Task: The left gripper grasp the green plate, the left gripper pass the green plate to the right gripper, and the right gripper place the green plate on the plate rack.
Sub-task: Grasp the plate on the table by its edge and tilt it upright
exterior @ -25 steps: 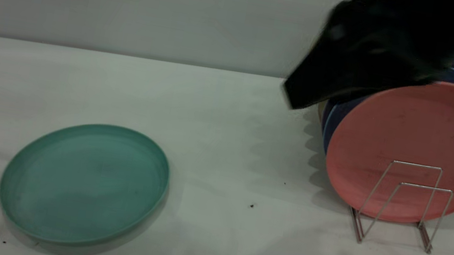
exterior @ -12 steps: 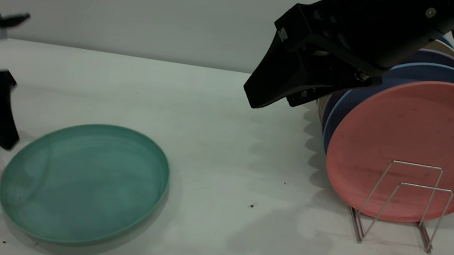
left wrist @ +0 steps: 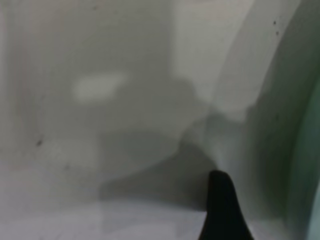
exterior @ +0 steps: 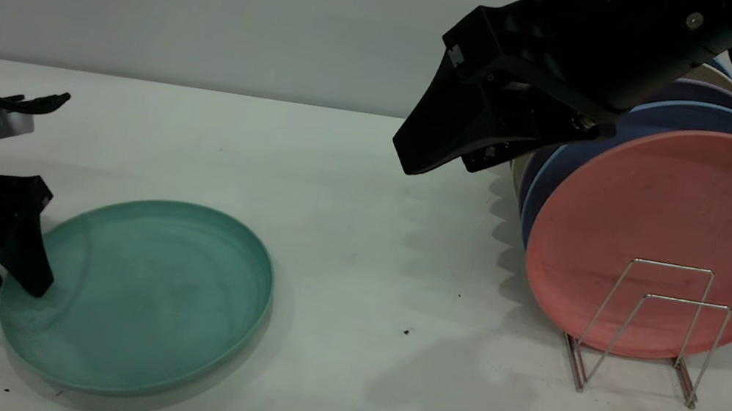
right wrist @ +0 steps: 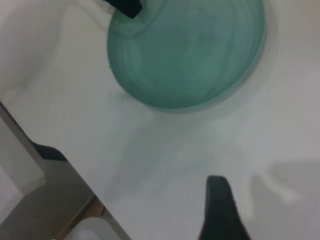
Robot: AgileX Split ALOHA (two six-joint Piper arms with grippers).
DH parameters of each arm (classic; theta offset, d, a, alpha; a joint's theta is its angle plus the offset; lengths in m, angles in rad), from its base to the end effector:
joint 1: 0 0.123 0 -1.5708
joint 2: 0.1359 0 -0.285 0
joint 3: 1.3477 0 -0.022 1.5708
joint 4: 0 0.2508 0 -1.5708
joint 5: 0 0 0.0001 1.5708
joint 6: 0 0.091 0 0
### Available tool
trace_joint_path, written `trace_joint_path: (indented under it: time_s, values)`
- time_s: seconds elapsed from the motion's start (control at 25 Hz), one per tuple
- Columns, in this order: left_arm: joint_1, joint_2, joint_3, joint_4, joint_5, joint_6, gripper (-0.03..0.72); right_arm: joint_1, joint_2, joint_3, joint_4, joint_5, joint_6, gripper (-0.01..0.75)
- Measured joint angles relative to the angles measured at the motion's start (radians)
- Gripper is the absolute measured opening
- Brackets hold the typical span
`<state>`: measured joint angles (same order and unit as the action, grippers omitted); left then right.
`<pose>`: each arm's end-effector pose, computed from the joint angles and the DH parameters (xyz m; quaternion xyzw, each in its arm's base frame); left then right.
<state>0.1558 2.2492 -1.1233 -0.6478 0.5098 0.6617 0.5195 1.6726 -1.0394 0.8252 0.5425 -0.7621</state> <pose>0.3629 0.0298 0.0272 -0.0300 0.9869 -0.1412 0.0727 0.2804 0.2002 0.2208 -0.3041 0.8829 0.2545 0.2514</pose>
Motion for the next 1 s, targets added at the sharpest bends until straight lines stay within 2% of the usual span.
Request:
trace_joint_path:
  time_s: [0.32, 0.4, 0.52, 0.56, 0.8, 1.0]
  values:
    - [0.000, 0.030, -0.006, -0.137, 0.003, 0.118, 0.353, 0.000, 0.000, 0.000, 0.000, 0.000, 0.000, 0.511]
    - [0.000, 0.031, -0.007, -0.142, 0.002, 0.125, 0.279, 0.000, 0.000, 0.000, 0.000, 0.000, 0.000, 0.511]
    - [0.000, 0.037, -0.007, -0.142, -0.005, 0.129, 0.088, 0.000, 0.000, 0.000, 0.000, 0.002, 0.004, 0.511]
    - [0.000, 0.038, -0.007, -0.147, -0.003, 0.129, 0.057, 0.000, 0.000, 0.000, 0.000, 0.006, 0.005, 0.511]
    - [0.000, -0.018, -0.008, -0.152, 0.025, 0.219, 0.025, 0.000, 0.000, 0.000, 0.000, 0.026, 0.024, 0.511]
    - [0.000, -0.139, -0.006, -0.193, 0.090, 0.465, 0.025, -0.021, 0.009, -0.013, 0.000, 0.005, 0.025, 0.511]
